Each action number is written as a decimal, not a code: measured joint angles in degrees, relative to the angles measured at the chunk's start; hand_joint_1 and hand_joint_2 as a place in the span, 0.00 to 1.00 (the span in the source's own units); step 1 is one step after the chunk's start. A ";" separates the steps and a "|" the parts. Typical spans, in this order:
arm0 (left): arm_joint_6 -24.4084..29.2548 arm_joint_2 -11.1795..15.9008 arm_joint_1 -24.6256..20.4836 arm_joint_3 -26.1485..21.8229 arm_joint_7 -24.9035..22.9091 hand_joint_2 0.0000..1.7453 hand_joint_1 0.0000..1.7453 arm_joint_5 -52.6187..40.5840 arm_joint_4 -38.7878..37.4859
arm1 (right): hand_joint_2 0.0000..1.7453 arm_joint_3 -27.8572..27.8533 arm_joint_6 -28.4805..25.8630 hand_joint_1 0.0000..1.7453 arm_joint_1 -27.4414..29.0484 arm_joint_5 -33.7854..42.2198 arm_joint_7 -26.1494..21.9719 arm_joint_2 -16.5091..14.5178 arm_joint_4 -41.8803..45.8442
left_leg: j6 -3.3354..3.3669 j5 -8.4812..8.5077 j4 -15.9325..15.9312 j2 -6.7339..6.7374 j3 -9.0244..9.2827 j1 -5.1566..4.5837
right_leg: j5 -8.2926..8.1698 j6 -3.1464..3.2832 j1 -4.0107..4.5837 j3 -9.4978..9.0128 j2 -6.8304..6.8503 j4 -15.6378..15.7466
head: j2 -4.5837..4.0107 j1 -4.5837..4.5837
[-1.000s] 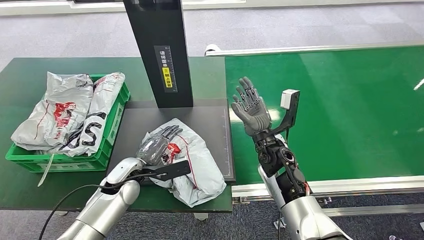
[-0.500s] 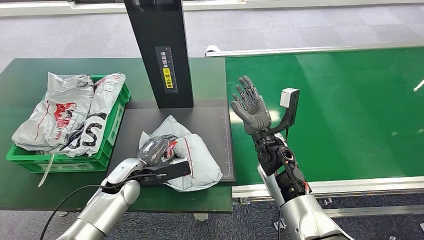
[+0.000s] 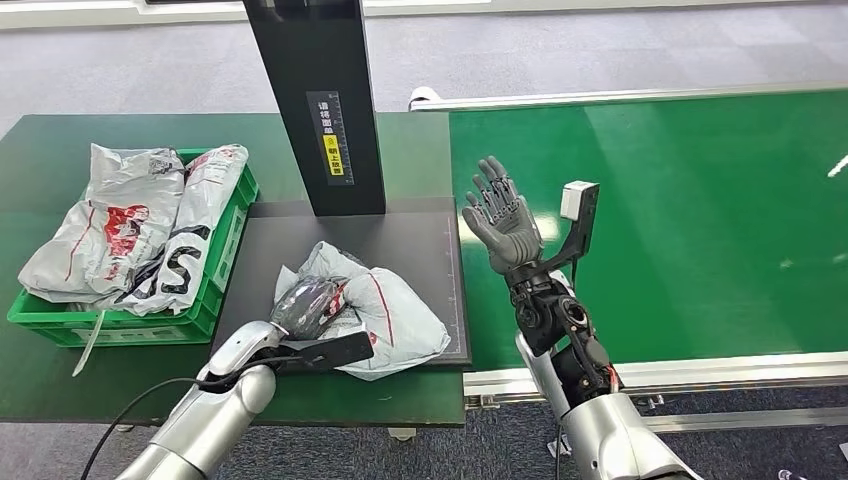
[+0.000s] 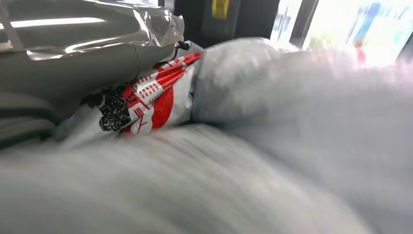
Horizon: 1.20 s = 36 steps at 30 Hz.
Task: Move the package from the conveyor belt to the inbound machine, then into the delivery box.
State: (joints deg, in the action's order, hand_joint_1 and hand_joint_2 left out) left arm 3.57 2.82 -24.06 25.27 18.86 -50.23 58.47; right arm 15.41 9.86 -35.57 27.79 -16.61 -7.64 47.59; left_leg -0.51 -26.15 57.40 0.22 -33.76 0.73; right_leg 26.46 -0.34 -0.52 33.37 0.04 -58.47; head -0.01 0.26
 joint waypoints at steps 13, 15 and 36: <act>31.86 -2.49 6.78 -6.86 16.23 1.00 1.00 11.46 20.24 | 1.00 -0.04 -0.61 0.00 1.69 3.13 -0.52 0.91 2.11 | 0.00 0.01 0.03 0.06 -0.73 0.00 | -0.02 -0.01 0.00 0.71 -0.03 -0.02 | -0.01 -0.01; 34.10 -4.18 7.61 -9.11 19.20 1.00 1.00 7.35 23.35 | 1.00 0.28 -0.76 0.00 1.68 3.31 -0.98 1.04 2.10 | 0.00 0.01 0.03 0.06 -0.78 0.00 | -0.02 -0.01 0.00 0.75 -0.03 -0.02 | -0.01 0.00; 34.31 -12.05 -9.25 -50.89 -3.56 1.00 1.00 -34.96 9.09 | 1.00 5.82 -8.74 0.00 1.01 -8.21 -6.49 1.79 1.63 | -0.07 0.08 0.03 0.10 -0.84 0.08 | -0.08 0.10 0.09 0.85 -0.06 -0.11 | 0.00 0.01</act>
State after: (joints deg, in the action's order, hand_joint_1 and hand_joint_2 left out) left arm 37.88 -9.23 -33.30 -25.62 15.30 -85.19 67.56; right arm 21.23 1.12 -34.56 19.58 -23.10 -5.85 49.22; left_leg -0.58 -26.07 57.43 0.33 -34.60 0.81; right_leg 26.37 -0.24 -0.43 34.22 -0.02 -58.58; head -0.01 0.27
